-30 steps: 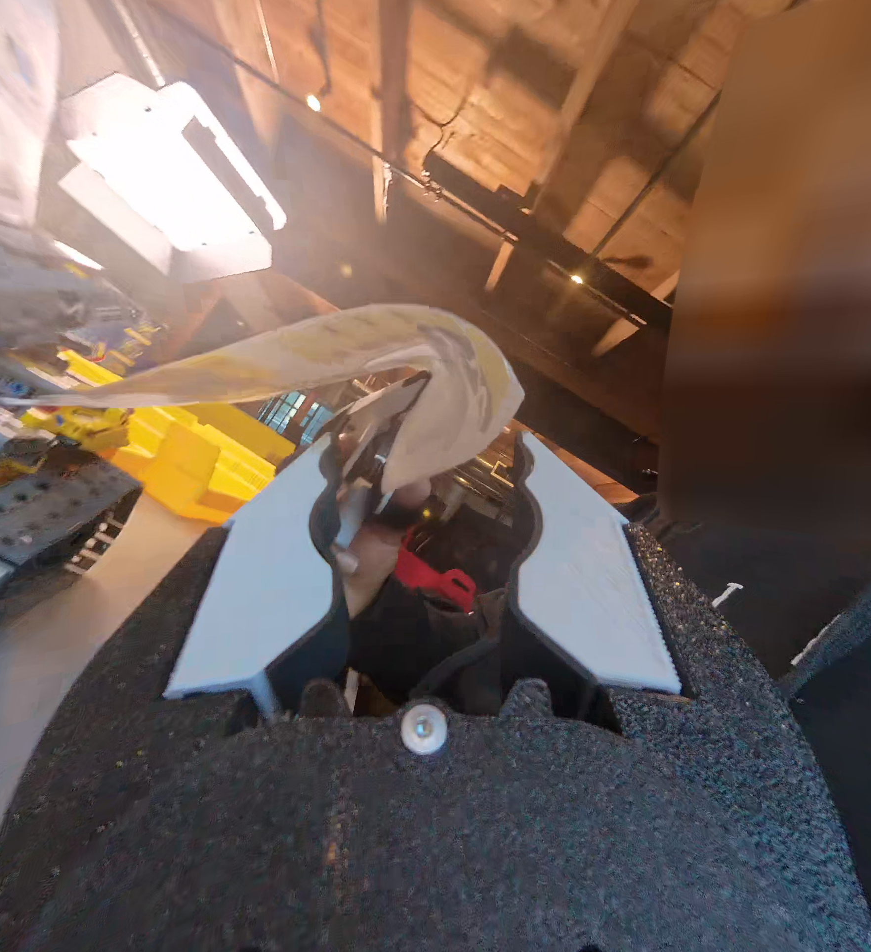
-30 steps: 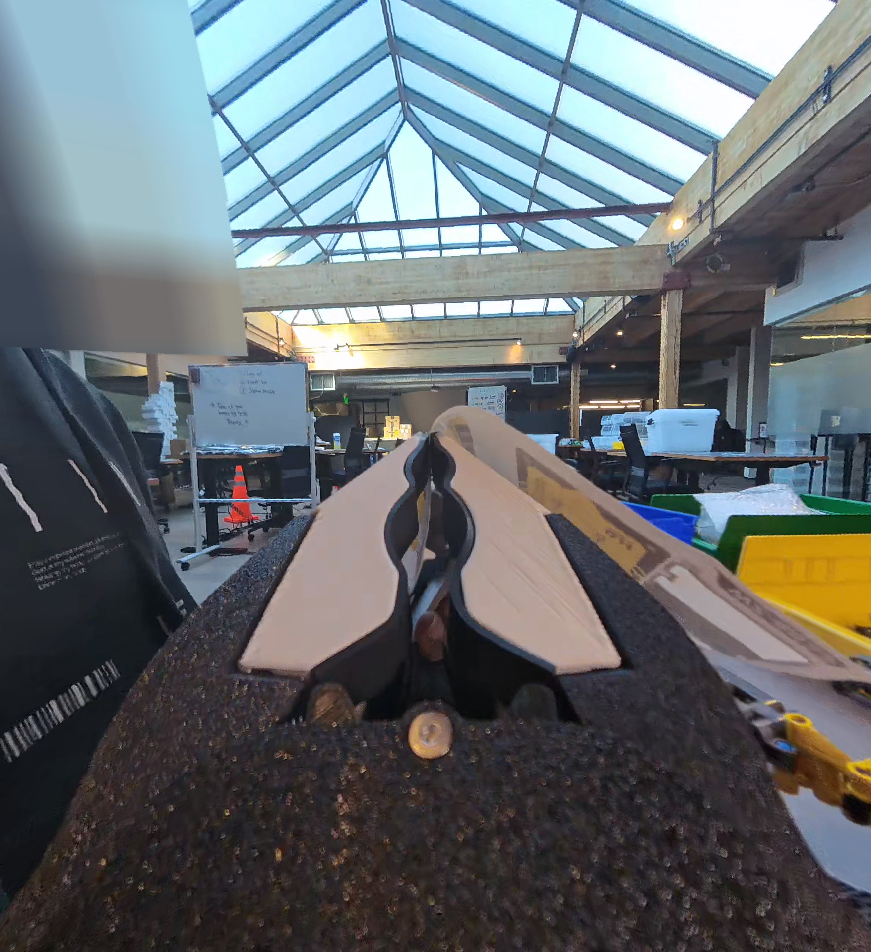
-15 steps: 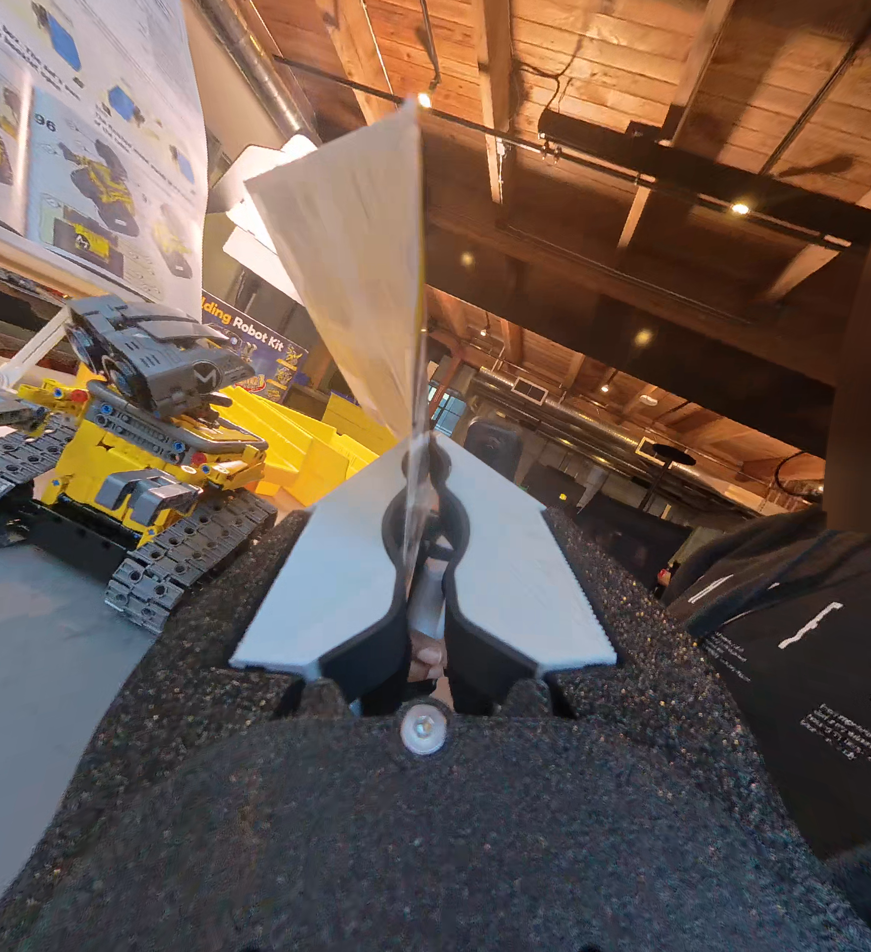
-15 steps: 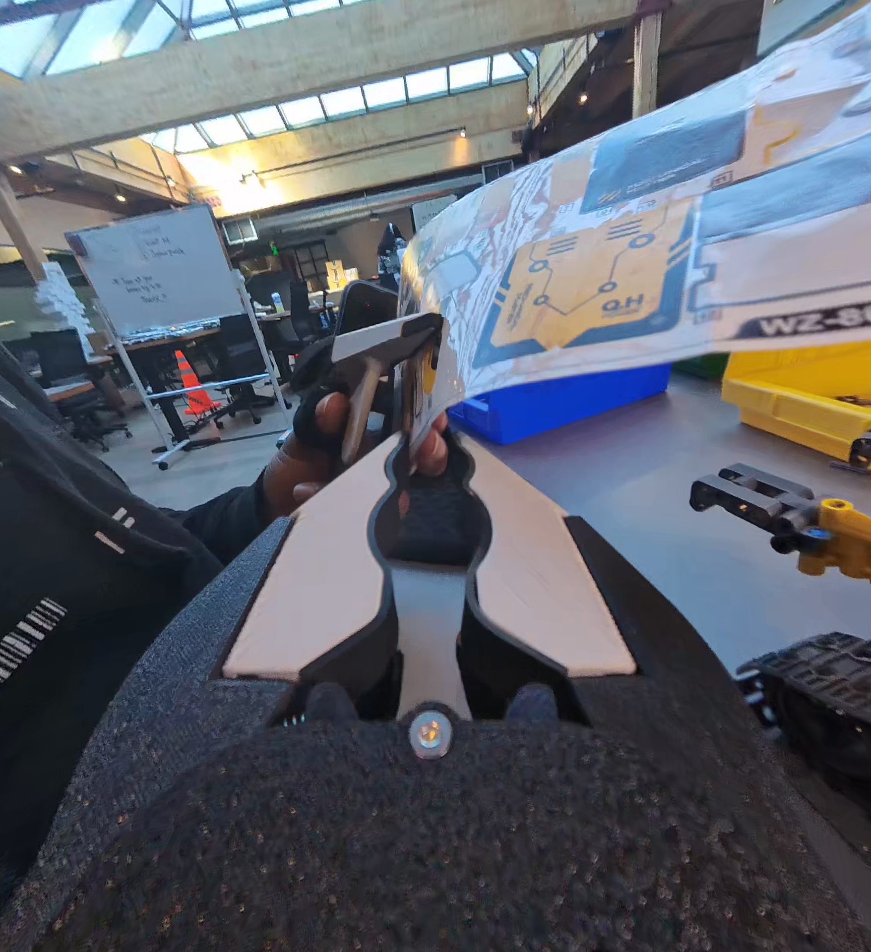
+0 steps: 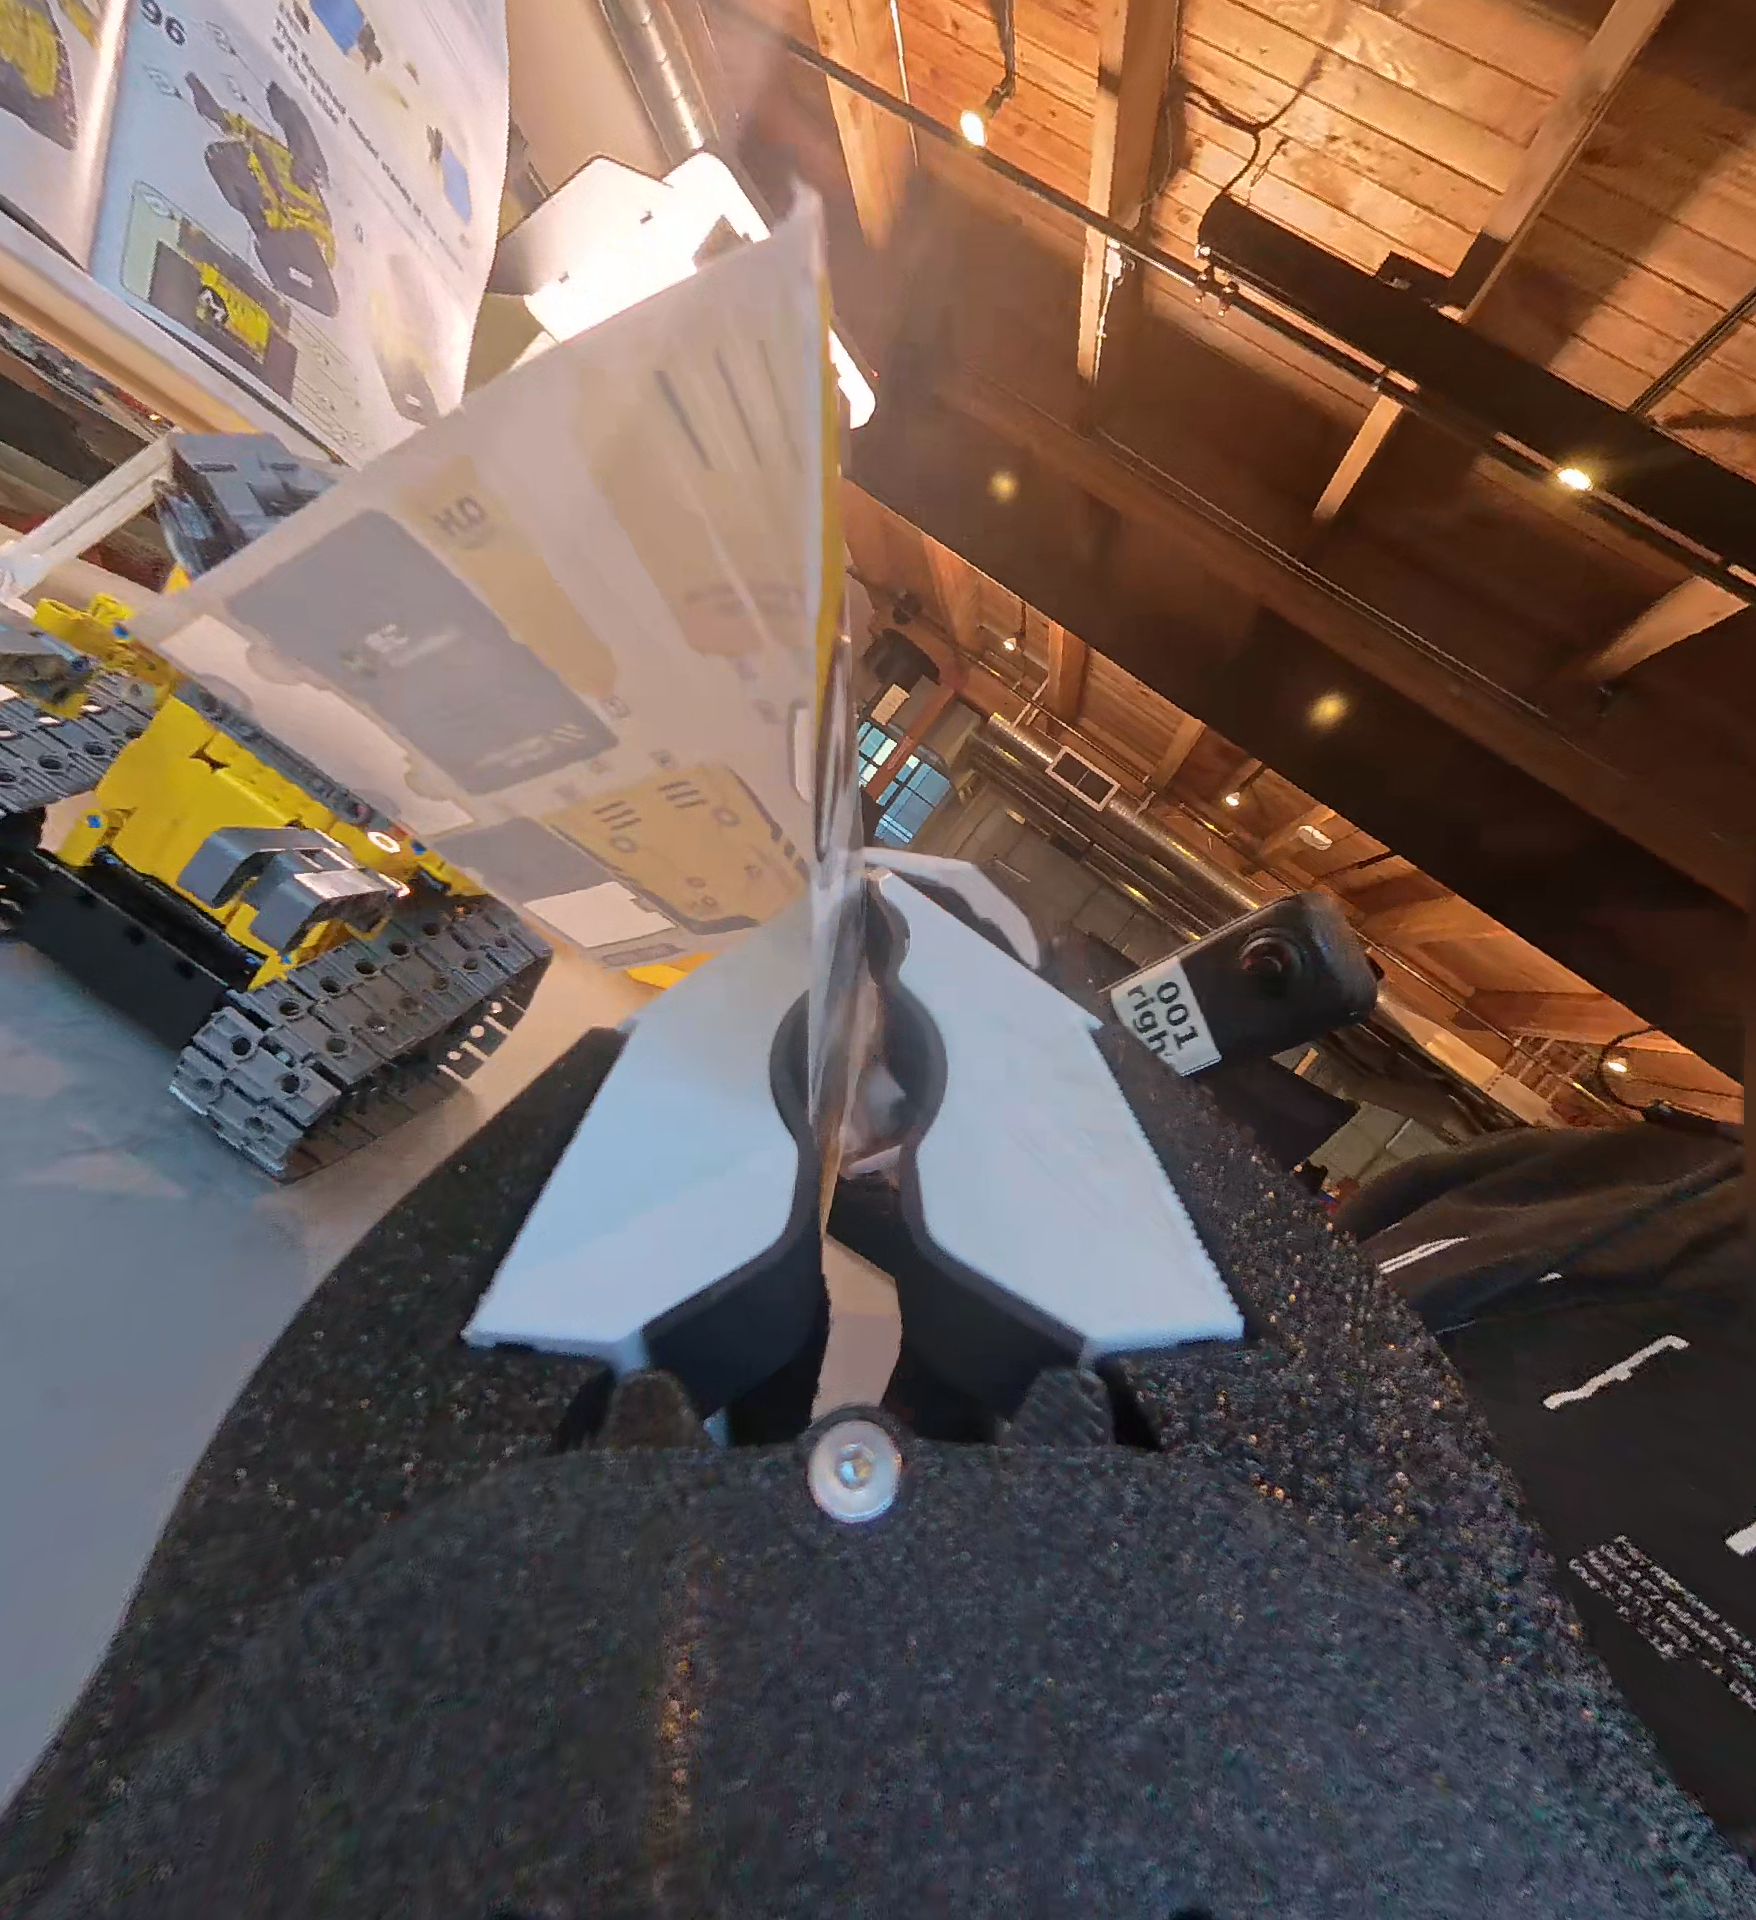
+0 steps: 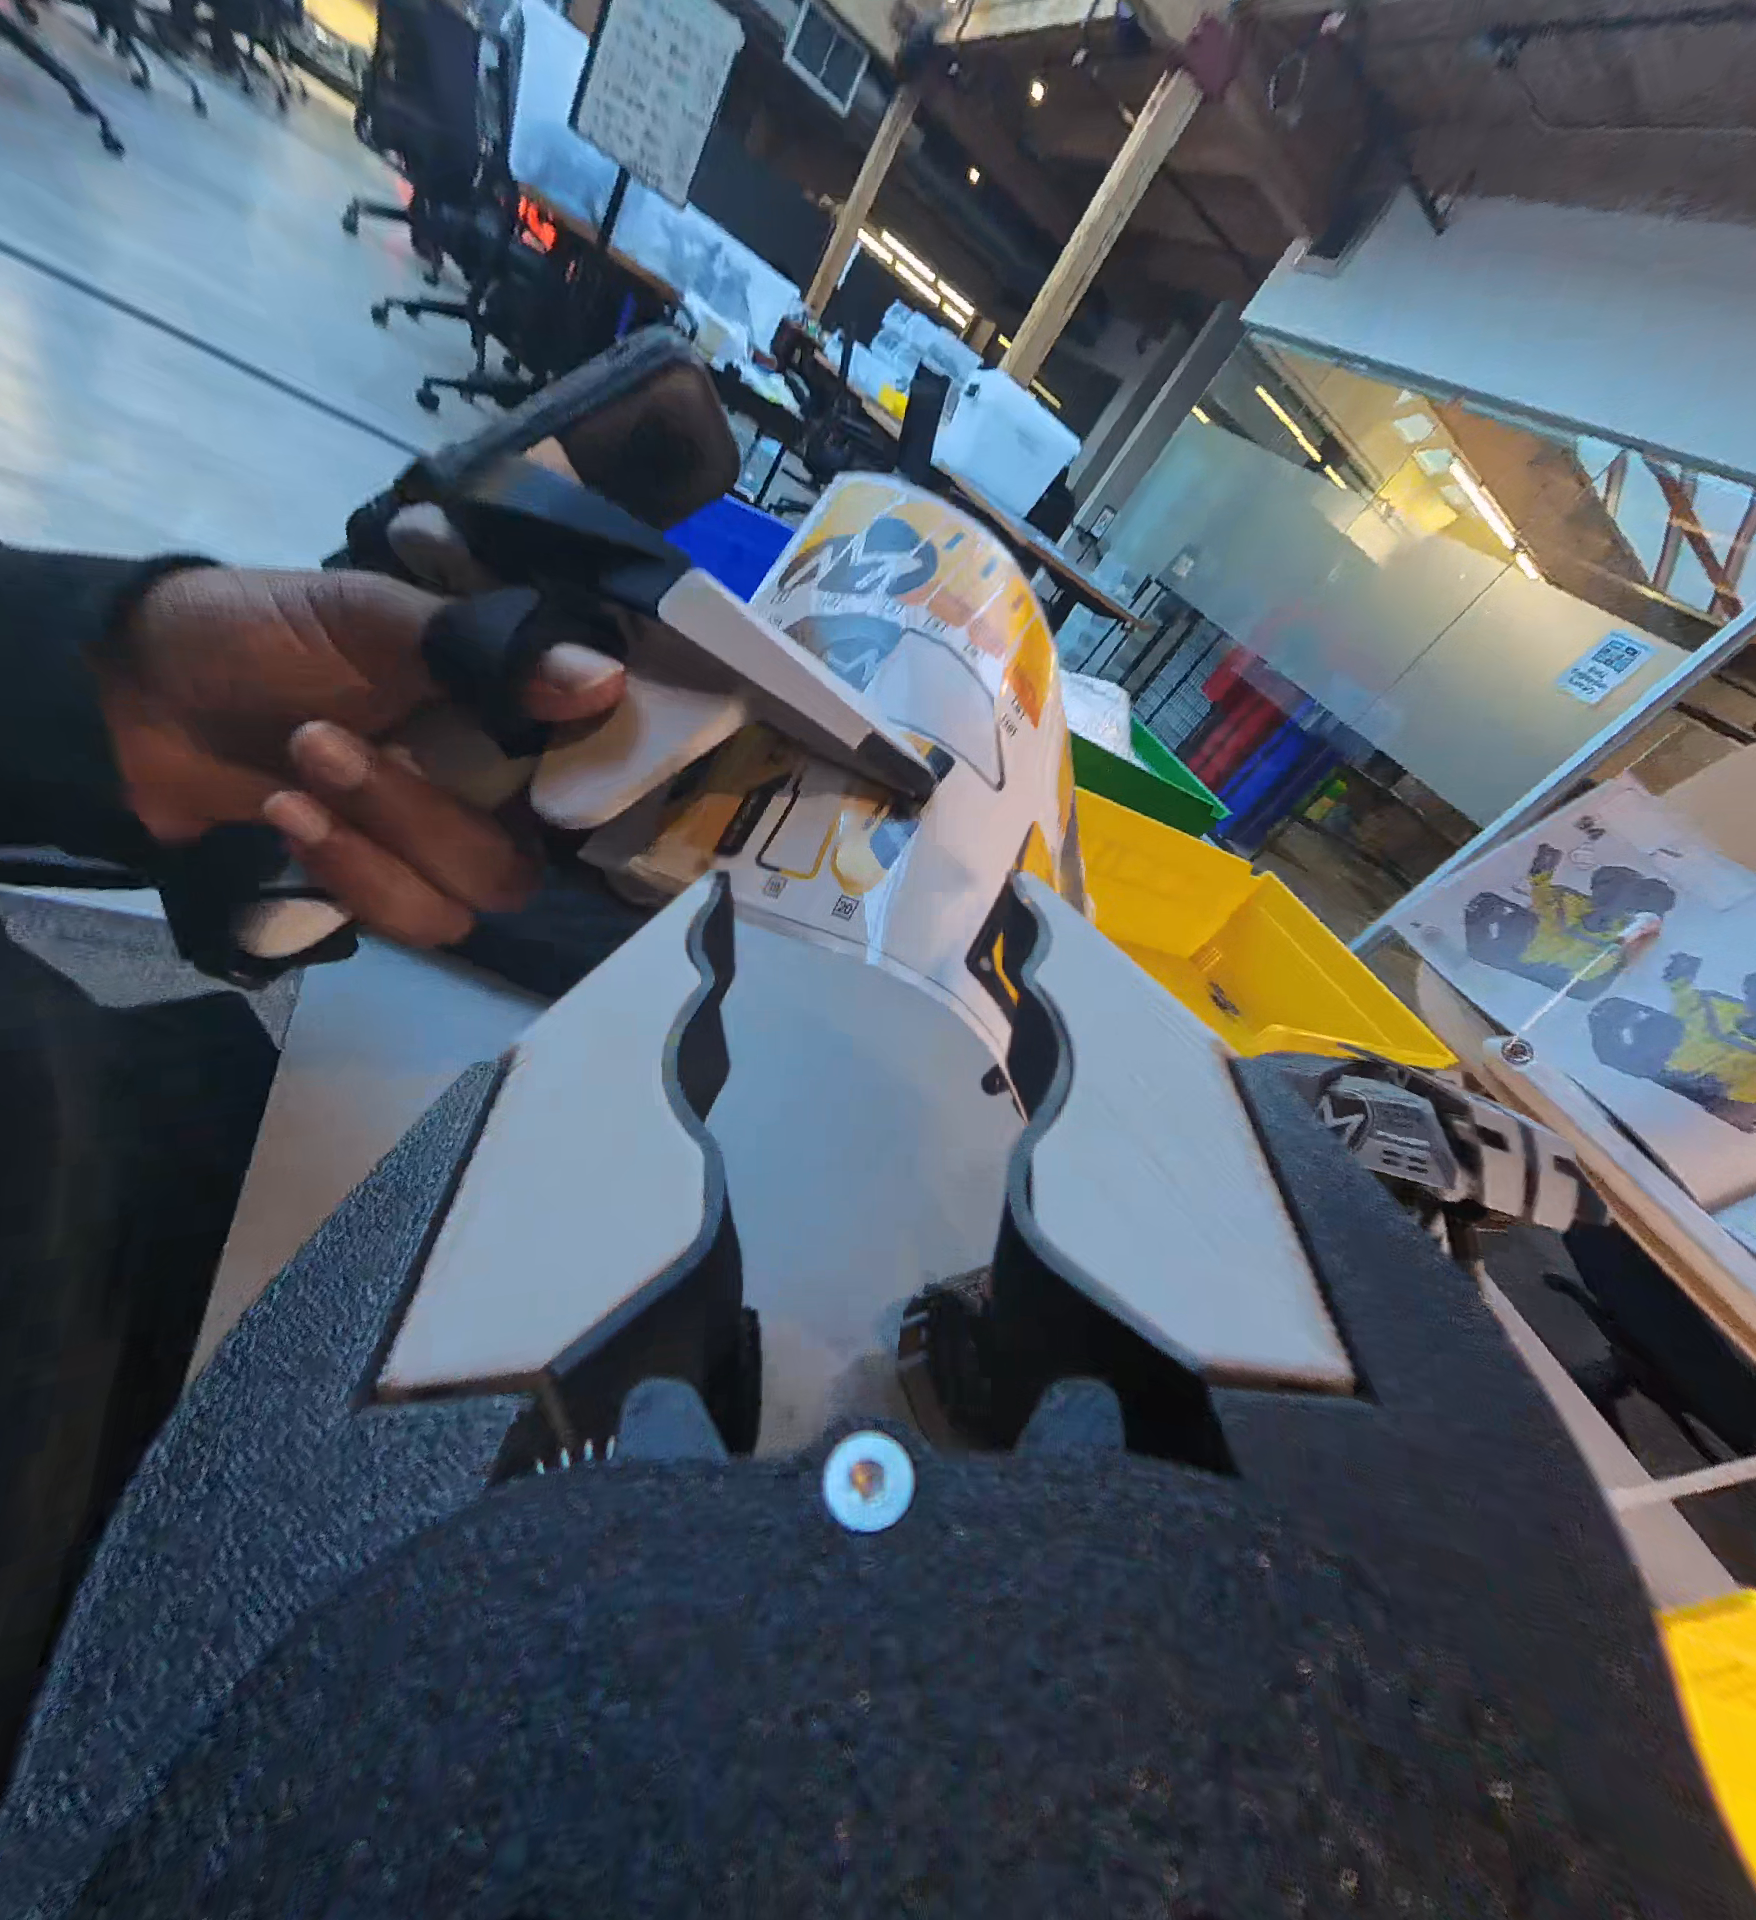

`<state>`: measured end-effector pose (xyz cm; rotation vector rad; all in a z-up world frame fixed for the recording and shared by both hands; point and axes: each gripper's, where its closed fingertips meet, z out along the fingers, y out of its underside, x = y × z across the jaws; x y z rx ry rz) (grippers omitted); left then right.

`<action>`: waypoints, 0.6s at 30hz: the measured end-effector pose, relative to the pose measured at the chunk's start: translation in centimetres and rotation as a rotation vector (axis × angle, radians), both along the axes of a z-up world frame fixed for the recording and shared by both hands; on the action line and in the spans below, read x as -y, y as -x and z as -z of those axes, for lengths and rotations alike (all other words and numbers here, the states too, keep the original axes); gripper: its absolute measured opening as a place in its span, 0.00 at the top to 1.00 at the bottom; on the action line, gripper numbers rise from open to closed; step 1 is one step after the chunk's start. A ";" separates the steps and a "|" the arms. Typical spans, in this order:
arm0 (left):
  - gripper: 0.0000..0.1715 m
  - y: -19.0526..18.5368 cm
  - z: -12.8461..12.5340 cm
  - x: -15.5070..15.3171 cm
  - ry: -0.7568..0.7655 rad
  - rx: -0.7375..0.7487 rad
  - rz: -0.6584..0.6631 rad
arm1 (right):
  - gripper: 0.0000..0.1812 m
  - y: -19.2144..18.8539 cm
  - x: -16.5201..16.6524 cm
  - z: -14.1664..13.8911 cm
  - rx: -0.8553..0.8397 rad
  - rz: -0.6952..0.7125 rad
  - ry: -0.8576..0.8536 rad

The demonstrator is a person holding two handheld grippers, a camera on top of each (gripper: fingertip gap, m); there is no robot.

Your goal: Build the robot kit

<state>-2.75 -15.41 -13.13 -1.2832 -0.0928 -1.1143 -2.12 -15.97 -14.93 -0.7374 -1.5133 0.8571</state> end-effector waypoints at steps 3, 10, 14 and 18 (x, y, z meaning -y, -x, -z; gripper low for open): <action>0.99 -0.4 -0.3 0.3 0.001 0.009 0.027 | 0.80 0.8 -0.2 1.0 0.003 0.018 -0.102; 0.88 -1.3 -0.6 1.4 -0.076 -0.108 0.071 | 0.96 0.4 0.4 0.1 0.001 -0.117 0.183; 0.96 -1.5 -0.2 1.1 -0.078 -0.213 0.019 | 0.96 0.1 1.2 0.3 0.046 -0.194 0.288; 1.00 -1.3 0.2 0.8 -0.053 -0.246 -0.007 | 0.91 0.1 1.4 0.7 0.091 -0.219 0.342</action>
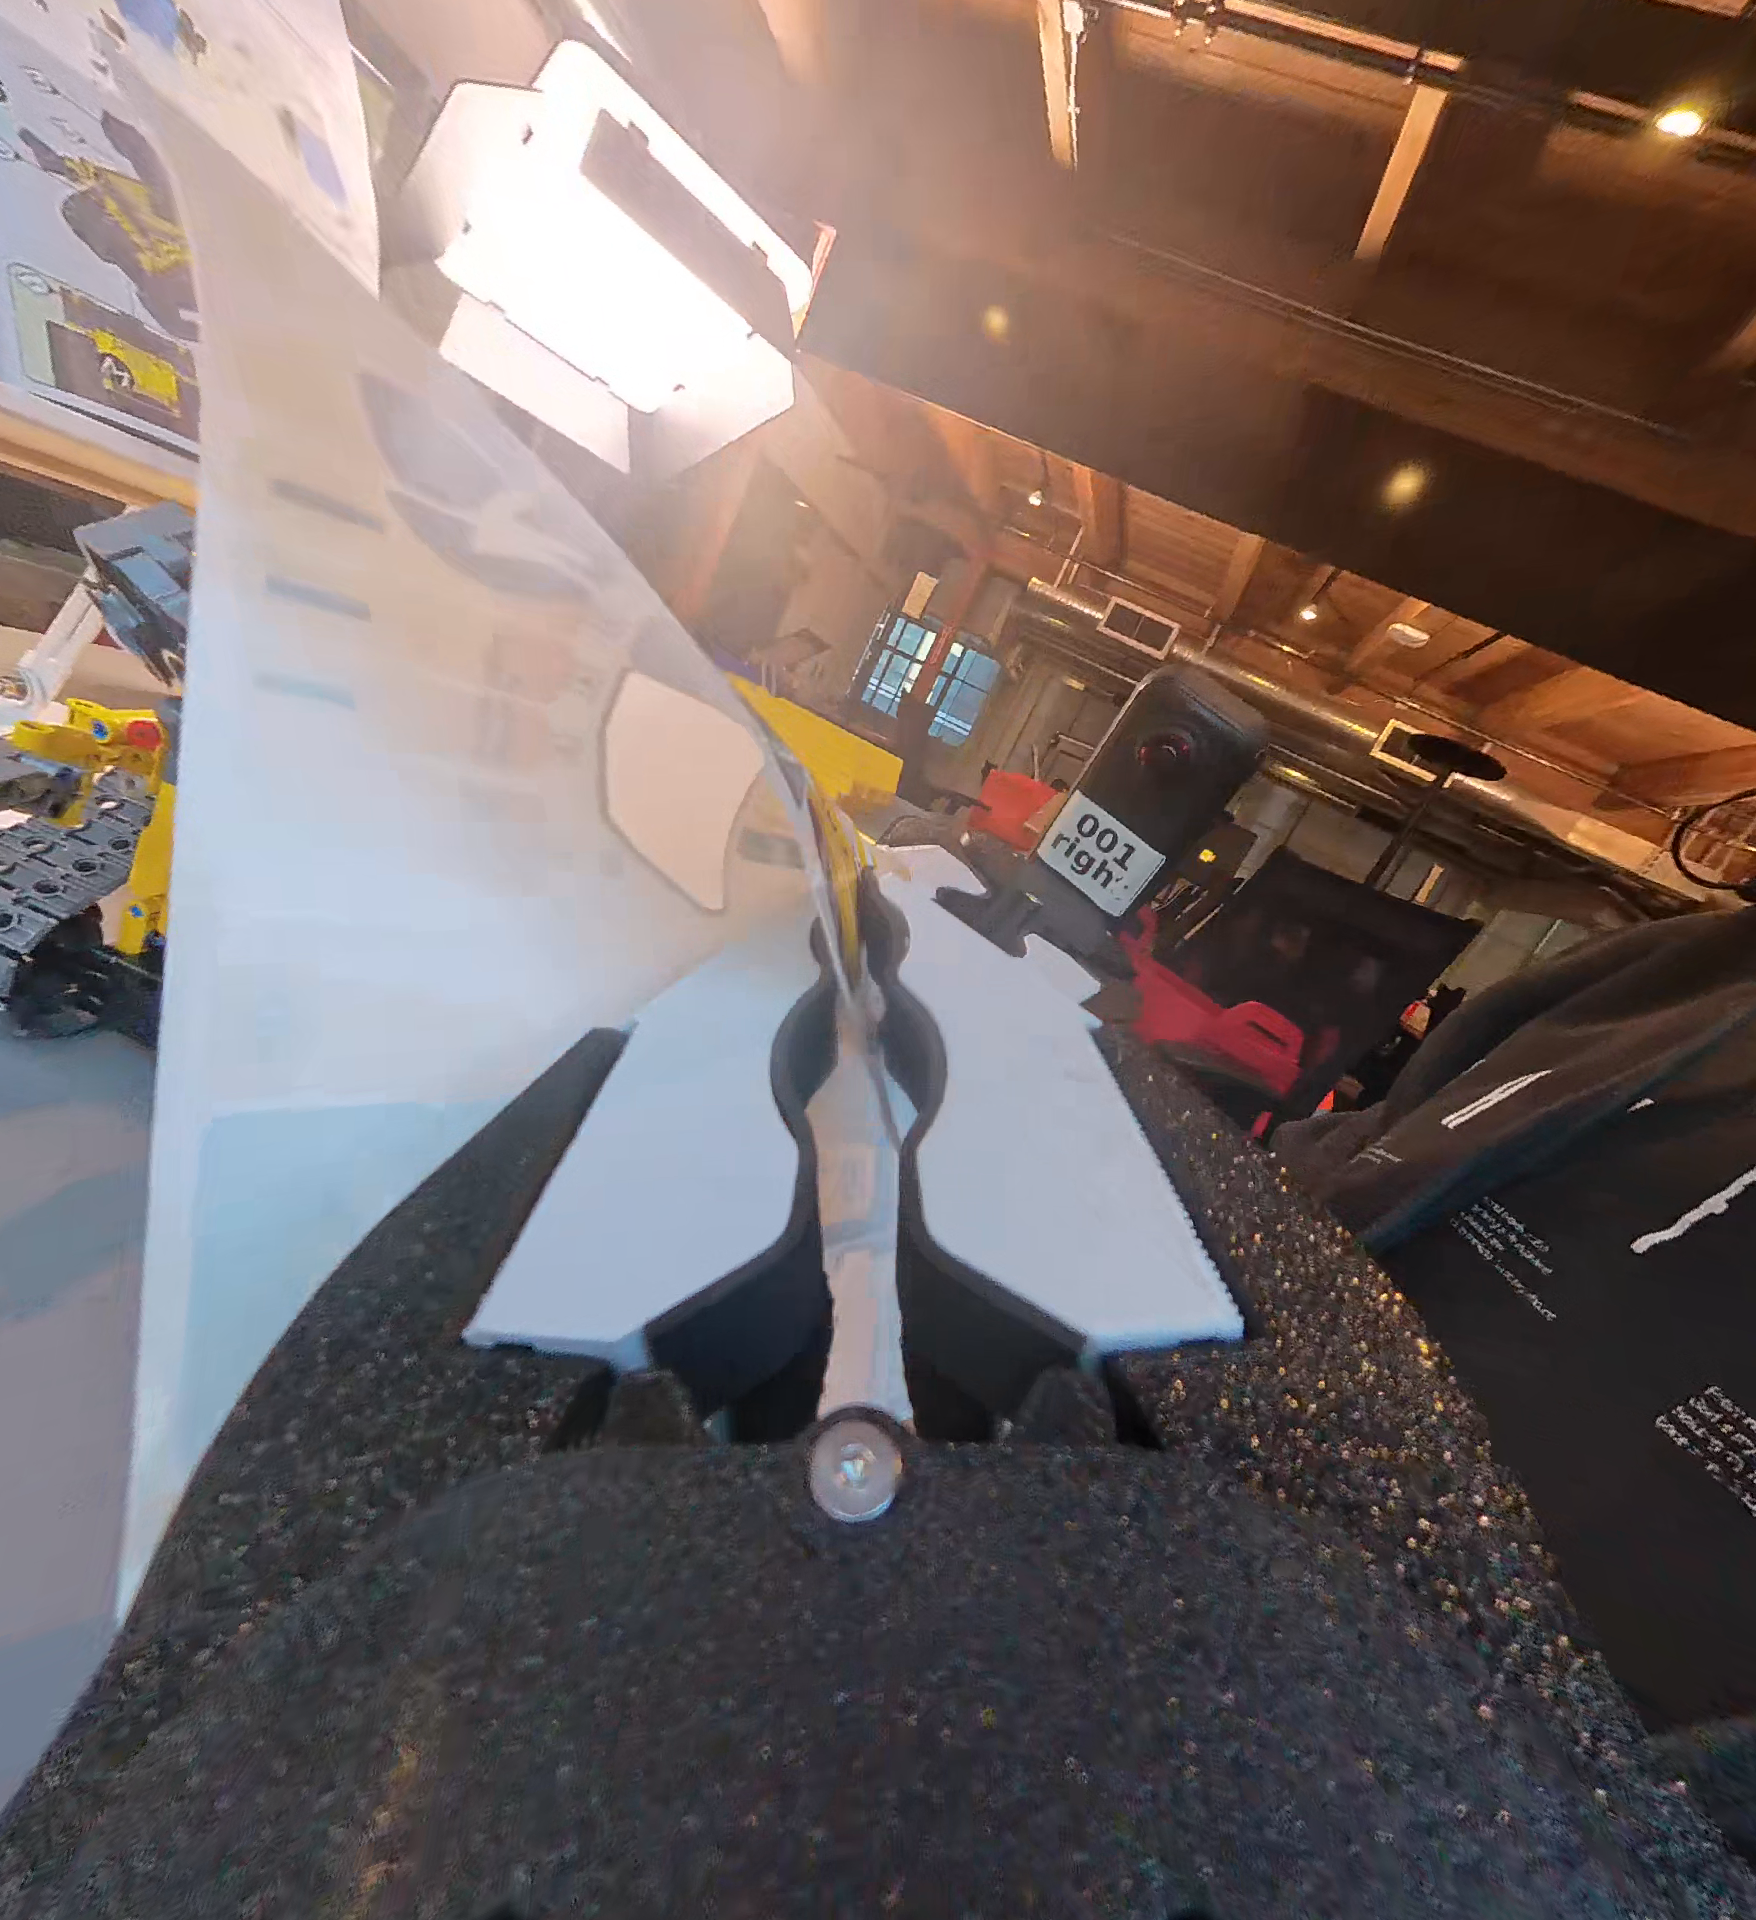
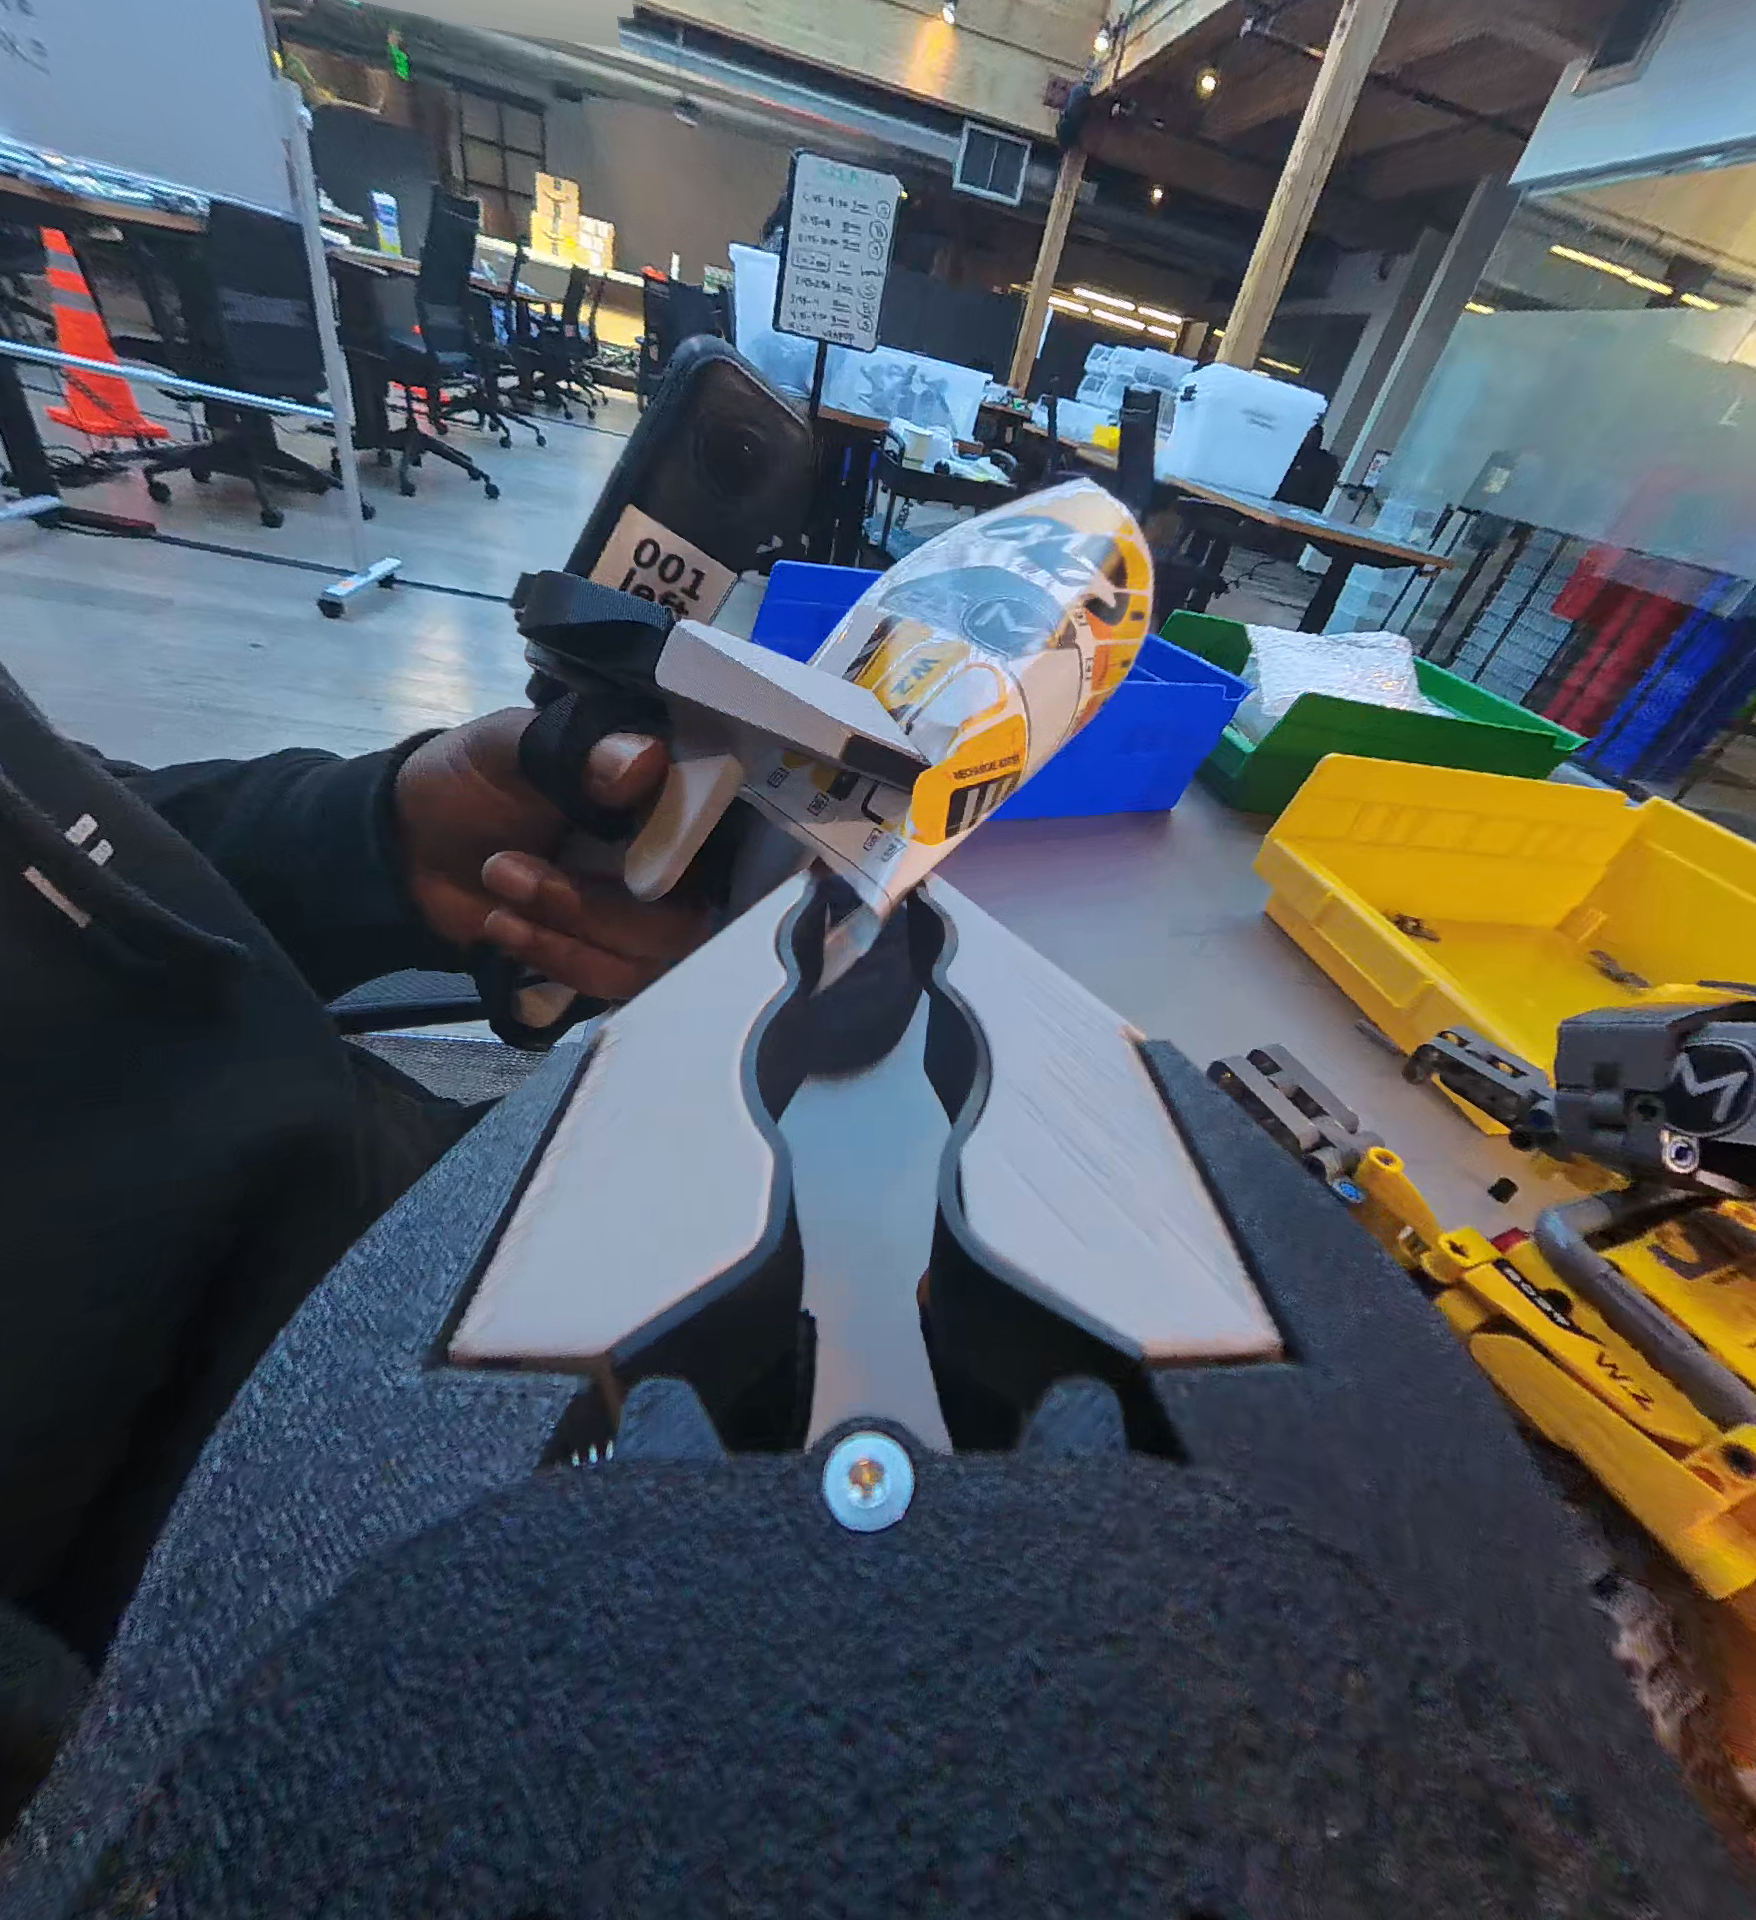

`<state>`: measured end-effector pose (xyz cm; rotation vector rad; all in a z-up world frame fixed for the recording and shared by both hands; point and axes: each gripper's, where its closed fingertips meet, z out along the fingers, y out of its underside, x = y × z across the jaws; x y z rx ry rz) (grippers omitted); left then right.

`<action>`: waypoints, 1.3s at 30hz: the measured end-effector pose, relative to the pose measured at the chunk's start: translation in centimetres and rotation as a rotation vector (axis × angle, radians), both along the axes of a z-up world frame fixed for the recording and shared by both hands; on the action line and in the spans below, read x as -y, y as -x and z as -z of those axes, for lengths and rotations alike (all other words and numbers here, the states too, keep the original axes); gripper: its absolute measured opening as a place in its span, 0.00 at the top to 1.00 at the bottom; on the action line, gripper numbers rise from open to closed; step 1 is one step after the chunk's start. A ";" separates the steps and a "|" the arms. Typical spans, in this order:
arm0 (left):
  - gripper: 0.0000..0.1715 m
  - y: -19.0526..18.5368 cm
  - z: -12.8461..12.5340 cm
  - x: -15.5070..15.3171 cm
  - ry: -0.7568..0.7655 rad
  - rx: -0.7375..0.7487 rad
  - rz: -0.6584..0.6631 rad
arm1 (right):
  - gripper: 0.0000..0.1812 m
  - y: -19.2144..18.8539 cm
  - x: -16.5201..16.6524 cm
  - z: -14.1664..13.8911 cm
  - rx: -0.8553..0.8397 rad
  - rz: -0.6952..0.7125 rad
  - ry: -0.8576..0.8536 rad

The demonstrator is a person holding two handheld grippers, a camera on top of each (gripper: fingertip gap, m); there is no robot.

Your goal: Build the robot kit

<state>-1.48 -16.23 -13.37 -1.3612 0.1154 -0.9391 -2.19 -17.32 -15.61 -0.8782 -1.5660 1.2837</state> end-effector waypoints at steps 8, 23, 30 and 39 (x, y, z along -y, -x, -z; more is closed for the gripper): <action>1.00 -0.1 0.7 -0.4 0.045 -0.147 -0.059 | 0.87 0.1 -1.7 -0.1 0.047 0.093 -0.042; 1.00 -0.1 1.4 -0.7 0.069 -0.237 -0.096 | 0.97 -0.5 -2.2 -0.9 0.025 0.144 -0.292; 1.00 -0.1 1.4 -0.6 0.059 -0.262 -0.104 | 1.00 -0.5 -2.2 -0.6 0.050 0.118 -0.293; 1.00 2.6 1.3 -0.6 0.052 -0.220 -0.150 | 1.00 -0.8 -4.1 -3.0 -0.018 0.146 -0.378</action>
